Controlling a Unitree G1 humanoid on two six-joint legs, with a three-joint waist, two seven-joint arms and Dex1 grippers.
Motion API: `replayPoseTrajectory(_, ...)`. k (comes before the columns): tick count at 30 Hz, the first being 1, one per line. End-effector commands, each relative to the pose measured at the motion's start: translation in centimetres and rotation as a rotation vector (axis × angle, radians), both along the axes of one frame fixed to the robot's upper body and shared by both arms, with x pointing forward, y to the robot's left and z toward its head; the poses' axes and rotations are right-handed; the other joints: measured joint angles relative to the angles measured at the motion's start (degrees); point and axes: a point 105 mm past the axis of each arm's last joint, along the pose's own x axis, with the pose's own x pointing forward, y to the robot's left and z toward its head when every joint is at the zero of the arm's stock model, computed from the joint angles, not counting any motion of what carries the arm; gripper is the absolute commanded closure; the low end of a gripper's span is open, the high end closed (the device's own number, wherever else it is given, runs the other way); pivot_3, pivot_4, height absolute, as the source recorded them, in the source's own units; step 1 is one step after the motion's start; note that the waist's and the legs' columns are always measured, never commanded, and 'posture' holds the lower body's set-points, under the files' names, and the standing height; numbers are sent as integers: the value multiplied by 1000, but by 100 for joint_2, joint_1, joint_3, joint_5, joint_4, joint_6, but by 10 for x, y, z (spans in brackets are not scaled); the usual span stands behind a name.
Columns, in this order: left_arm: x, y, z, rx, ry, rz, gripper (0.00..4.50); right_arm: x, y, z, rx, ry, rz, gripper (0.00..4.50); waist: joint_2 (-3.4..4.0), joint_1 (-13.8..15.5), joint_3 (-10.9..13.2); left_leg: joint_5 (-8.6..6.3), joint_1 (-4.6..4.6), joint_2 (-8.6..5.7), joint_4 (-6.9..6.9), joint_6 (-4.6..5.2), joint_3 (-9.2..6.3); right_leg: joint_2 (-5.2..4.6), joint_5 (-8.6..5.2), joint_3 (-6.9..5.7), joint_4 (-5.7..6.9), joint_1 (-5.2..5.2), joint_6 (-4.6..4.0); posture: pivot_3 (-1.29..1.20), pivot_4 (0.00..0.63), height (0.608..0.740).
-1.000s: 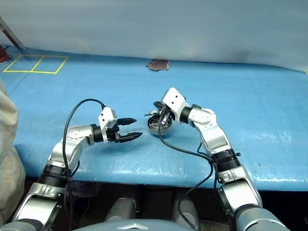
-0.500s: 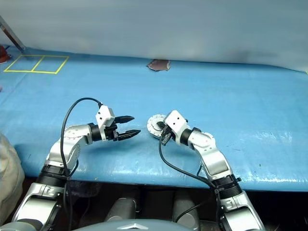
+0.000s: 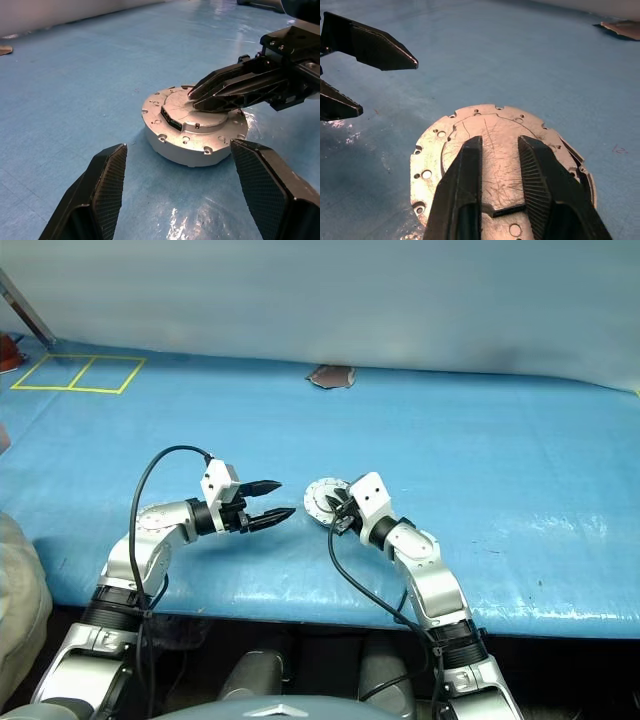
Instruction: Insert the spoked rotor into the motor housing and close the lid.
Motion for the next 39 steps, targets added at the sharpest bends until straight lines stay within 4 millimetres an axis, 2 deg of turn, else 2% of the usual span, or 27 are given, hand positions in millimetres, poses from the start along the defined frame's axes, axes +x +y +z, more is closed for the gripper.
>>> replayPoseTrajectory(1, 1, -2, 14, -18, -63, -7, 886, 1, -3, 13, 8, -45, -18, 2284, 0, 1, 0, 0, -2, 0, -1, 0, 0, 0, 0, 0, 0, -3, 0, 0, 150, 740)
replayPoseTrajectory(3, 1, -2, 14, -16, -62, -7, 886, -2, 1, 17, 22, -45, 7, 1635, 0, 0, 0, 0, -5, 0, -5, 0, 1, 0, -1, 0, -1, -4, -1, 0, 150, 740)
replayPoseTrajectory(12, 1, -1, 13, -14, -58, 2, 886, -7, 13, 12, 43, -2, 61, 1635, 0, -2, 0, 15, -21, 0, -10, 25, 2, 0, -2, 0, -2, -4, -3, 0, 150, 740)
replayPoseTrajectory(17, 1, 0, 12, -6, -56, 5, 886, -1, 7, 1, 32, 26, 23, 1635, 0, -3, 0, 1, -18, 0, -10, 1, 2, 0, -2, 0, -3, -5, -3, 0, 150, 740)
replayPoseTrajectory(21, 2, 0, 12, -3, -57, 7, 886, 1, 4, 6, 70, 26, 15, 1635, 0, -1, 0, 0, -12, 0, -10, 0, 1, 0, -2, -1, -3, -5, -3, 0, 150, 740)
replayPoseTrajectory(24, 2, 0, 11, -1, -56, 11, 886, 1, 5, 6, 66, 26, 24, 1040, 0, -1, 0, 0, -13, 0, -10, 0, 1, -1, -2, -1, -3, -6, -3, 0, 150, 740)
replayPoseTrajectory(27, 2, 0, 11, 0, -57, 10, 886, 0, 7, 6, 42, 16, 30, 83, 0, -2, 0, 0, -18, 0, -10, 0, 1, -1, -2, -1, -3, -6, -3, 0, 150, 740)
replayPoseTrajectory(37, 3, 4, 11, 9, -58, 26, 886, -4, 11, -1, 18, 27, 57, 36, 0, -3, 0, 0, -17, 0, -13, 0, 1, 0, -3, -1, -3, -5, -5, 0, 150, 740)
replayPoseTrajectory(39, 3, 4, 11, 8, -58, 27, 886, -4, 10, 2, 21, 20, 55, 450, 0, -3, 0, 0, -17, 0, -13, -1, 1, -1, -3, -1, -3, -5, -5, 0, 150, 740)
